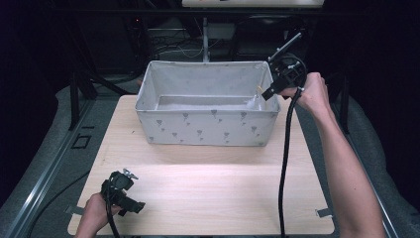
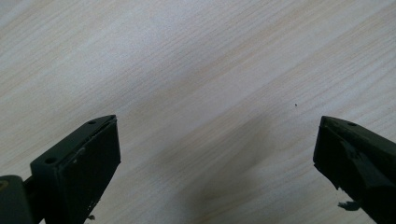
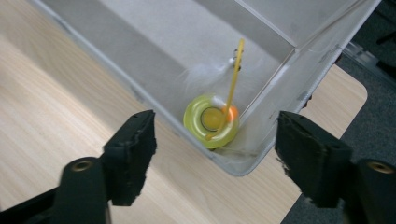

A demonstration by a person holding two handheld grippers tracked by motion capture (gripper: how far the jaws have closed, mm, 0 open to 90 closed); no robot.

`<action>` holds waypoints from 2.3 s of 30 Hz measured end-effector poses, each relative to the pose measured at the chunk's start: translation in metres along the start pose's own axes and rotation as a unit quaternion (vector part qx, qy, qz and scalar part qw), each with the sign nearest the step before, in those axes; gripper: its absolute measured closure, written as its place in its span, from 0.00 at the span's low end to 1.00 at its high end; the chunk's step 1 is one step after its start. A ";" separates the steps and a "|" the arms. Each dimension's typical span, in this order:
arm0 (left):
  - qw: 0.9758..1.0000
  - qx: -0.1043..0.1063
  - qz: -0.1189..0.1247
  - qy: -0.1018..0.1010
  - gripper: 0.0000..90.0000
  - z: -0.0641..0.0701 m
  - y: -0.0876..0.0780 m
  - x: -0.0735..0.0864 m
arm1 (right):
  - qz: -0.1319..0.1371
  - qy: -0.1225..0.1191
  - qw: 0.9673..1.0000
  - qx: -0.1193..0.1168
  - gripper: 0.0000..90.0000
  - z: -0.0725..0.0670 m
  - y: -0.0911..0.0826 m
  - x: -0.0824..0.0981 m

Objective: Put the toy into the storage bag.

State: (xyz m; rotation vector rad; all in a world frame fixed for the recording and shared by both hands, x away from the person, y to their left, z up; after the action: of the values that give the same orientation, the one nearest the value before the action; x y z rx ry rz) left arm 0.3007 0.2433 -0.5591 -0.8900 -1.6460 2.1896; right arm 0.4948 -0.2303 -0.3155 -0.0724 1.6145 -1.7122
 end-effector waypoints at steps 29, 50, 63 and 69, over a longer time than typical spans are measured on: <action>1.000 -0.001 0.001 -0.001 0.01 0.000 0.000 0.000 | 0.044 -0.042 0.998 0.008 0.02 -0.055 -0.021 0.080; 1.000 -0.001 -0.001 0.002 0.01 0.000 0.001 0.000 | 0.028 -0.036 0.999 -0.027 0.01 -0.105 0.037 0.158; 1.000 -0.001 -0.003 0.010 0.01 0.001 0.001 -0.001 | 0.017 -0.018 0.999 -0.027 0.03 -0.125 0.080 0.206; 1.000 -0.003 0.001 0.013 0.01 0.002 0.000 0.000 | -0.008 -0.033 0.999 -0.017 0.02 -0.126 0.093 0.219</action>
State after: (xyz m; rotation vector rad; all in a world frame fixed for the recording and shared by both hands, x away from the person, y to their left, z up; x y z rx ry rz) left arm 0.3001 0.2418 -0.5586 -0.9185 -1.6420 2.1649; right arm 0.3190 -0.2371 -0.5190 -0.1580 1.5992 -1.6777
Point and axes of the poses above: each handheld gripper's, and its own axes: y roughly forward along the jaws, x roughly out of its underside, z roughly to its right, the point moved 2 cm from there along y, roughly forward along the jaws, and after that the axes turned 11 degrees about x, right-handed, at the moved point
